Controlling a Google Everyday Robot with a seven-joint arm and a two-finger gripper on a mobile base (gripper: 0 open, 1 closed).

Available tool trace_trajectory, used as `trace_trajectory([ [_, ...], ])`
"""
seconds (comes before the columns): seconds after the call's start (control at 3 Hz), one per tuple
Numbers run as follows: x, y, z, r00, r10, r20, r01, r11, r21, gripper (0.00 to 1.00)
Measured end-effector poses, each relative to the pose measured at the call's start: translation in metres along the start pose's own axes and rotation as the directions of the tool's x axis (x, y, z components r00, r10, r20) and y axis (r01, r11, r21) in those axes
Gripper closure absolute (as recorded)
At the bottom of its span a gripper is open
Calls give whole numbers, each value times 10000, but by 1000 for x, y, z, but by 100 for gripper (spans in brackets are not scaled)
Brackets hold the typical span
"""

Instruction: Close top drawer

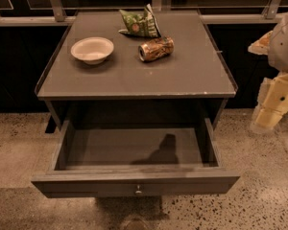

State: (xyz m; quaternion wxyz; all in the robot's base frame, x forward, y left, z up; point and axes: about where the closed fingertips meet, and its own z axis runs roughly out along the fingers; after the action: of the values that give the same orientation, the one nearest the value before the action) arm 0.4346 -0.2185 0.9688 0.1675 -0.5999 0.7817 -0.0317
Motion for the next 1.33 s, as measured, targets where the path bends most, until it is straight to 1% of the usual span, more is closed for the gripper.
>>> trace_trajectory([
  [0.33,11,19,23,9981,198,575,-196,9998,-41,0],
  [0.67,23,50,66,9866,601,1516,-582,9982,-171,0],
  [1.0,35,82,132,9538,1413,2653,-1264,9893,-723,0],
  [1.33,40,104,192,9160,2251,3320,-1942,9731,-1242,0],
])
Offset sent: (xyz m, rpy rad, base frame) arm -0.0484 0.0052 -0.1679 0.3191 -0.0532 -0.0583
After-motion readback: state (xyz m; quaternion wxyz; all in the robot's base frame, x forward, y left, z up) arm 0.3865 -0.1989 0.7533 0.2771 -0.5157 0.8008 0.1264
